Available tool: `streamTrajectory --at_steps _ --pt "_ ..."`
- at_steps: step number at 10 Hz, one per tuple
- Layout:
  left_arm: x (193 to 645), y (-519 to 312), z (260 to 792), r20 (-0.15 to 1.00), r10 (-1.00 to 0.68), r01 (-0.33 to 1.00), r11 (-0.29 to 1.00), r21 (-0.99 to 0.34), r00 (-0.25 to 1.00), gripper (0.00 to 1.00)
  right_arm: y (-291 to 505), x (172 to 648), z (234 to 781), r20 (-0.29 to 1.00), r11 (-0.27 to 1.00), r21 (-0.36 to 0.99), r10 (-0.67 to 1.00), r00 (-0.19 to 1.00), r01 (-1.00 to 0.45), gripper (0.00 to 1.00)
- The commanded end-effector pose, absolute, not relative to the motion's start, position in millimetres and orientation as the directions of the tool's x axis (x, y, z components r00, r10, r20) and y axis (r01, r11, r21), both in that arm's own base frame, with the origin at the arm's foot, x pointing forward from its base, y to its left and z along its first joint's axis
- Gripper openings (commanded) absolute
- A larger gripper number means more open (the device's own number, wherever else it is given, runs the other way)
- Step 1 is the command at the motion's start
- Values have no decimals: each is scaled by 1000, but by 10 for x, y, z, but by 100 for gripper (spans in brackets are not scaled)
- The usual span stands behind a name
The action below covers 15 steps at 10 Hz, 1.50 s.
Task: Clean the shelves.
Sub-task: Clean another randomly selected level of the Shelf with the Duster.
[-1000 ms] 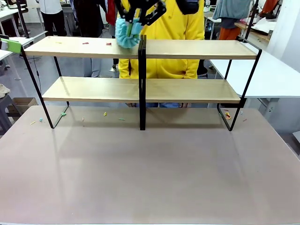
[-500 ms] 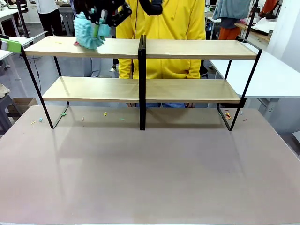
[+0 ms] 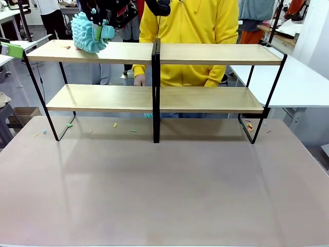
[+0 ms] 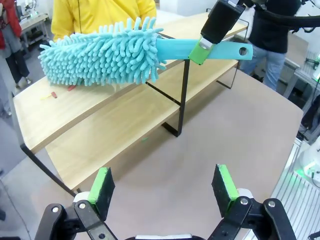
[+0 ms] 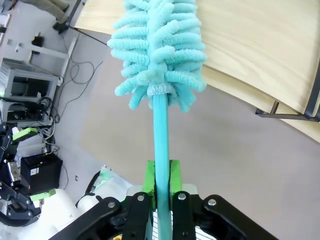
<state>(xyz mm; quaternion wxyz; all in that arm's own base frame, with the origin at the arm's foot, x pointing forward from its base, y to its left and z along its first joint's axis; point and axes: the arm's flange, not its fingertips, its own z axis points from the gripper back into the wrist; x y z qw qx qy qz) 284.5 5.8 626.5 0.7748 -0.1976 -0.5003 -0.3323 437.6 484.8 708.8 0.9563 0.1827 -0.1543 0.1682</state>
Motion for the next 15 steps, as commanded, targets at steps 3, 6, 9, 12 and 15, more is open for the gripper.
streamTrajectory --at_steps 3,6,9,12,15 --pt "2854 47 6263 908 -316 711 702 29 275 100 4789 4313 7097 357 889 291 242 902 -353 13" --pt "2854 47 6263 908 -316 711 702 29 275 100 4901 4694 7118 382 849 274 336 861 -452 13" --pt "2854 47 6263 908 -316 711 702 29 275 100 4857 4846 7133 375 807 279 408 832 -521 13" --pt "2854 47 6263 908 -316 711 702 29 275 100 4657 4930 7209 347 646 284 620 704 -709 13" --pt "2854 47 6263 908 -316 711 702 29 275 100 4204 4584 7476 243 346 223 886 396 -911 13"
